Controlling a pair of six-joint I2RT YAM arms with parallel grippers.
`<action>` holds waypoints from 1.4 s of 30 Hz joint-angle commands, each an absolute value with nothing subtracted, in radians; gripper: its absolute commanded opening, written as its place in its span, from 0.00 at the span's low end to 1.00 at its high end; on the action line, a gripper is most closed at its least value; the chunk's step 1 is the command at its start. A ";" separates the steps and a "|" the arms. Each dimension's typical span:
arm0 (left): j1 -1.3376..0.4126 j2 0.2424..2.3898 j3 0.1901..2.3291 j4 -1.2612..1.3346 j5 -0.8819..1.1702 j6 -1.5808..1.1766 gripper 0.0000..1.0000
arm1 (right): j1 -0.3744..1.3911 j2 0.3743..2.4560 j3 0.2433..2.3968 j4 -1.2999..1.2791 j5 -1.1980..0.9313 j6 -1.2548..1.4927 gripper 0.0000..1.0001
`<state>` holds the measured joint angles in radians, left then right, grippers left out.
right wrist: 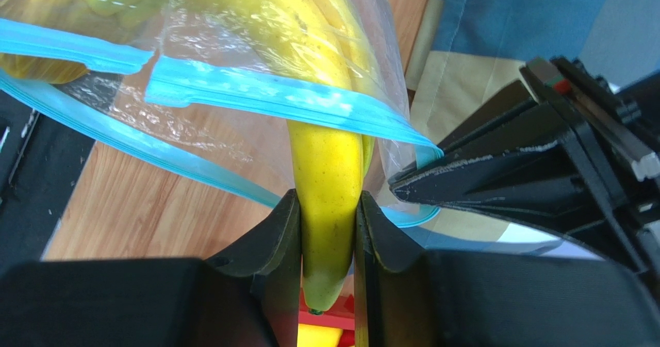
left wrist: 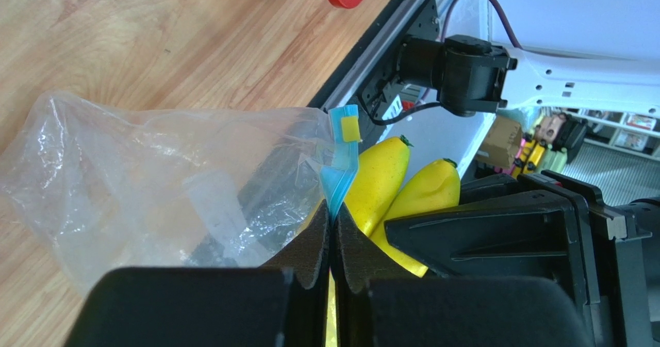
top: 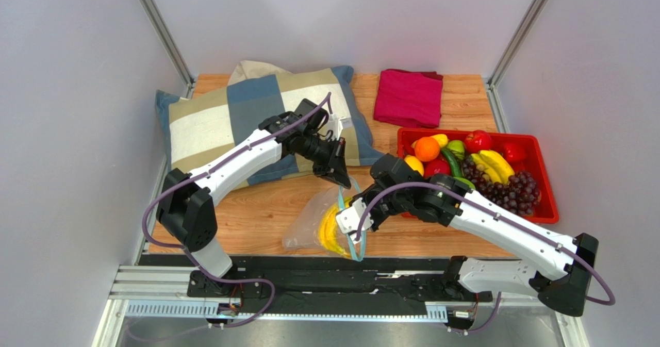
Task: Place the food in the zip-top bag and seal the zipper
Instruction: Place the fake fruit in the zipper food storage bag, then adjust the zipper food storage bag at the center of the board.
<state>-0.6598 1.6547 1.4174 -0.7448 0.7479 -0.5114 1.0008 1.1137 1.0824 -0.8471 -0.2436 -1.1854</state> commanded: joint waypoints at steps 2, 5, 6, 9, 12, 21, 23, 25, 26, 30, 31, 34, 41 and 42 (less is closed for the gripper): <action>-0.652 1.617 1.408 -0.635 0.795 -0.525 0.00 | 1.052 1.106 1.167 -0.984 -0.290 -1.361 0.01; -0.650 1.612 1.413 -0.591 0.802 -0.544 0.00 | 1.086 1.146 1.190 -1.032 -0.288 -1.356 0.02; -0.650 1.608 1.411 -0.578 0.811 -0.549 0.00 | 1.095 1.167 1.213 -1.041 -0.290 -1.341 0.02; -0.652 1.598 1.404 -0.560 0.827 -0.551 0.00 | 1.095 1.252 1.277 -1.083 -0.270 -1.281 0.02; -0.646 1.574 1.372 -0.540 0.839 -0.545 0.00 | 1.095 1.299 1.301 -1.086 -0.192 -1.220 0.05; -0.592 1.508 1.266 -0.352 0.899 -0.589 0.00 | 1.075 1.164 1.241 -0.871 -0.042 -0.971 0.68; -0.578 1.505 1.256 -0.327 0.916 -0.598 0.00 | 1.039 1.131 1.236 -0.862 -0.035 -0.899 0.76; -0.569 1.503 1.243 -0.292 0.930 -0.607 0.00 | 0.996 1.092 1.230 -0.864 -0.058 -0.769 0.79; -0.566 1.505 1.241 -0.288 0.930 -0.609 0.00 | 0.933 1.080 1.221 -0.861 -0.073 -0.723 0.79; -0.557 1.514 1.244 -0.293 0.945 -0.603 0.00 | 0.717 1.042 1.183 -0.879 -0.236 -0.497 0.78; -0.555 1.516 1.244 -0.293 0.945 -0.603 0.00 | 0.678 1.042 1.175 -0.897 -0.271 -0.444 0.76; -0.549 1.517 1.252 -0.296 0.943 -0.606 0.00 | 0.559 1.077 1.163 -0.939 -0.420 -0.344 0.73; -0.545 1.529 1.292 -0.360 0.927 -0.586 0.00 | 0.520 1.109 1.023 -0.836 -0.678 -0.163 0.73; -0.543 1.531 1.293 -0.377 0.927 -0.581 0.00 | 0.520 1.108 0.999 -0.778 -0.696 -0.140 0.73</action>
<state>-0.5529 1.5475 1.2438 -0.3546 0.9077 -0.5991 0.5247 1.1122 1.0641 -0.9066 -0.5011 -0.3237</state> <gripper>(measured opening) 0.003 0.727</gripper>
